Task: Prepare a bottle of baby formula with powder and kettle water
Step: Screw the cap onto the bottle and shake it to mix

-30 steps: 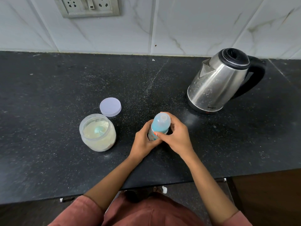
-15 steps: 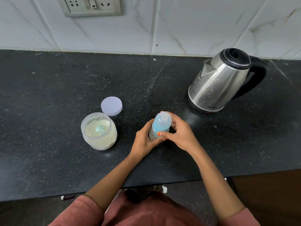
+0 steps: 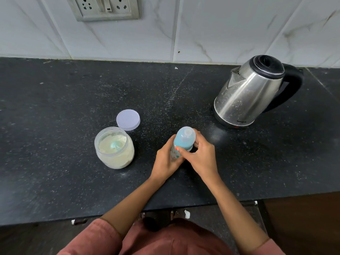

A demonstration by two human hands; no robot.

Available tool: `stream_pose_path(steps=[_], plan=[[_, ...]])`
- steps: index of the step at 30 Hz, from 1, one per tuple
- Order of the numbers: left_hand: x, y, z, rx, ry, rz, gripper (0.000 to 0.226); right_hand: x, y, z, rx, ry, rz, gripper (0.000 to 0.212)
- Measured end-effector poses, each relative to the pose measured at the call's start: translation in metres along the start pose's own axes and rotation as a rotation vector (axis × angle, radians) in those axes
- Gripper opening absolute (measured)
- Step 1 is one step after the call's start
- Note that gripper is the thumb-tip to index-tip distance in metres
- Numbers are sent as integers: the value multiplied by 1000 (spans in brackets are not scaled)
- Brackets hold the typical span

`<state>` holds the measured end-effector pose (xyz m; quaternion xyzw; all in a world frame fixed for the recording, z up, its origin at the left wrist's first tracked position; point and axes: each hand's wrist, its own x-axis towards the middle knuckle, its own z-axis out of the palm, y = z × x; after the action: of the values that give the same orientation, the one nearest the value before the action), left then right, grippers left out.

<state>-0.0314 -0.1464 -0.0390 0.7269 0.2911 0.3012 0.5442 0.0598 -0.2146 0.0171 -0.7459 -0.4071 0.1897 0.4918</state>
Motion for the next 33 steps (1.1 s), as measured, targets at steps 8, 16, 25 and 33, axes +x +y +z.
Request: stream_pose_path(steps=[8, 16, 25, 33], plan=[[3, 1, -5, -19, -41, -12, 57, 15, 7, -17, 31, -253, 39, 65], [2, 0, -2, -17, -30, -25, 62, 25, 11, -21, 31, -302, 6, 60], [-1, 0, 3, -10, 31, -10, 57, 13, 6, -12, -27, -153, -21, 56], [-3, 1, 5, 14, 52, -12, 57, 3, 1, 2, -39, -4, -21, 56]])
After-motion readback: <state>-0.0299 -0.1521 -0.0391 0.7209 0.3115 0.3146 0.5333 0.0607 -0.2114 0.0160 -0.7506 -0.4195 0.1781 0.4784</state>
